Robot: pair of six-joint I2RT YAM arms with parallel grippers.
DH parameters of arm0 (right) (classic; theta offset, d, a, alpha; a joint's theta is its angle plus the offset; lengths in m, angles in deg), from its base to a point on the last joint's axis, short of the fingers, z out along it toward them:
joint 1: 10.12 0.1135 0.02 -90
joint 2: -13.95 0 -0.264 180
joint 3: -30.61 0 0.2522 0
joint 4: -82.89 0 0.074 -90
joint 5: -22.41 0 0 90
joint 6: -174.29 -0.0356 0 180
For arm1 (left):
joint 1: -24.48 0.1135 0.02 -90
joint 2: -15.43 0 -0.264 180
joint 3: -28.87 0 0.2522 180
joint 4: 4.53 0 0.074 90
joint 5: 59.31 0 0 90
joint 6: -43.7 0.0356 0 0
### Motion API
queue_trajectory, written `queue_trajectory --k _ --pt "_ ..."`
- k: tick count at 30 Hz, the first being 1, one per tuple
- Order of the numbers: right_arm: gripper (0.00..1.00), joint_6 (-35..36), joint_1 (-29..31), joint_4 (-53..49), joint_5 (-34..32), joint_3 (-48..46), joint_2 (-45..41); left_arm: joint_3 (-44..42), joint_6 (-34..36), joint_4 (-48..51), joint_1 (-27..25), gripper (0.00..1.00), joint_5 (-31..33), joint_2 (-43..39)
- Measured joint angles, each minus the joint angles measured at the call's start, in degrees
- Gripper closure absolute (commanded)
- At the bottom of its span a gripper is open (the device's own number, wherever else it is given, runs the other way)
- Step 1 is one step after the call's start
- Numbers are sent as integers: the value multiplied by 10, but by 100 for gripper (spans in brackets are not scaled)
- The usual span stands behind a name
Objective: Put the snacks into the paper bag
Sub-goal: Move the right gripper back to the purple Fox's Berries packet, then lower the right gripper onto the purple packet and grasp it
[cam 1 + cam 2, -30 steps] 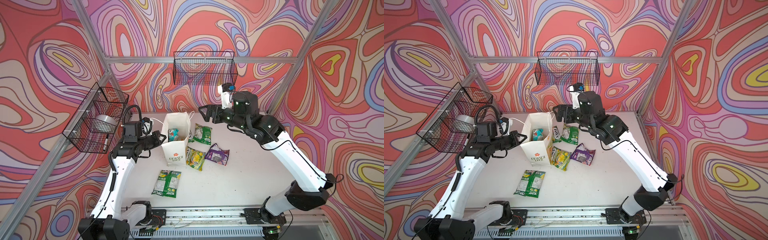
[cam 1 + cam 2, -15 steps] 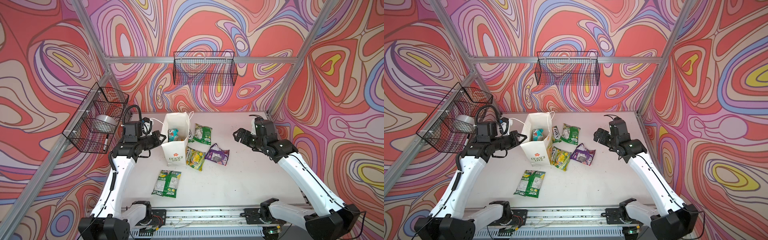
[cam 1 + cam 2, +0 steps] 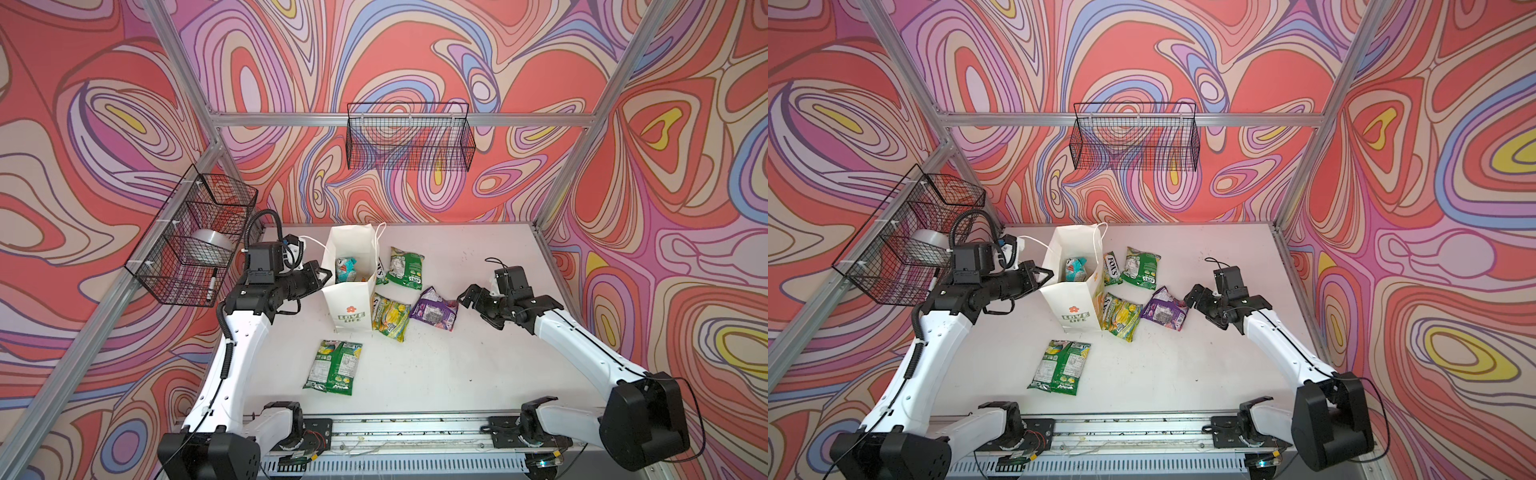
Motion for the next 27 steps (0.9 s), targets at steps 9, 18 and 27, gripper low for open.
queue_trajectory --k 9,18,27 --pt "6 -24 -2 65 44 -30 39 0 0 0 0 100 -2 1" --pt "9 -48 -2 131 82 -36 93 0 0 -1 0 100 -2 2" --pt "12 -61 21 176 90 -37 165 0 -3 -2 0 100 -7 2"
